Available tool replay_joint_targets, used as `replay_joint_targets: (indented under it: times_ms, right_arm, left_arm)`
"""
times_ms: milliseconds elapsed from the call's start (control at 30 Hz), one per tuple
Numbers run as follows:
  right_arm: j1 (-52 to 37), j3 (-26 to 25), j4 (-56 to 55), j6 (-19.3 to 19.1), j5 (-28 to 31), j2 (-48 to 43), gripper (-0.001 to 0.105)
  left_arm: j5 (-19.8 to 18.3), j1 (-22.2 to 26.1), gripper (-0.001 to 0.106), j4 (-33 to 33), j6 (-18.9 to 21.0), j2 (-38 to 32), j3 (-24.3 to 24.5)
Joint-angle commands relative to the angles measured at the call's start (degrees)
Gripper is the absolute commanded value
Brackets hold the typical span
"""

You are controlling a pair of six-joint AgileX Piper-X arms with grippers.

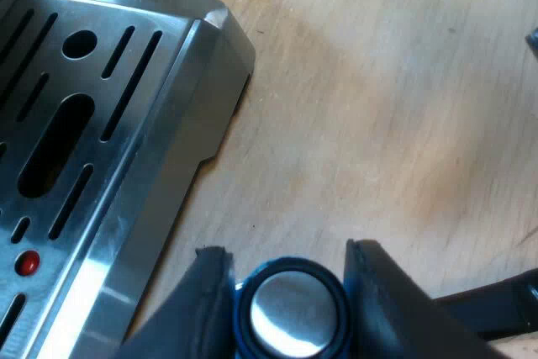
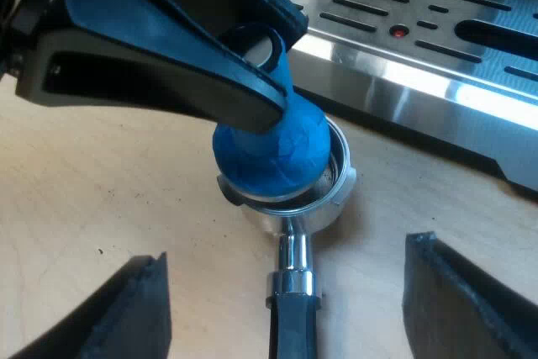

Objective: Grind coffee beans and then tamp

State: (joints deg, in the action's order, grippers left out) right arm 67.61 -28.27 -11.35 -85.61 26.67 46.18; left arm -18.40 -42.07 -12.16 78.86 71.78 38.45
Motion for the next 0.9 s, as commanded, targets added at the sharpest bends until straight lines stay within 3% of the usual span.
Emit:
replay_joint_targets:
  times_ms: [33,900]
  right_arm:
    - [-0.1,0.0,0.5,-0.7,0.0,0.0,0.06]
    - [-0.1,0.0,0.5,-0.7,0.0,0.0,0.06]
  left_arm:
    - [0.6,-0.4,0.001,0.8,-0.5,-0.2,0.5]
    - [0.3,-0.4,0.001,3.4,-0.5,1.2,0.5]
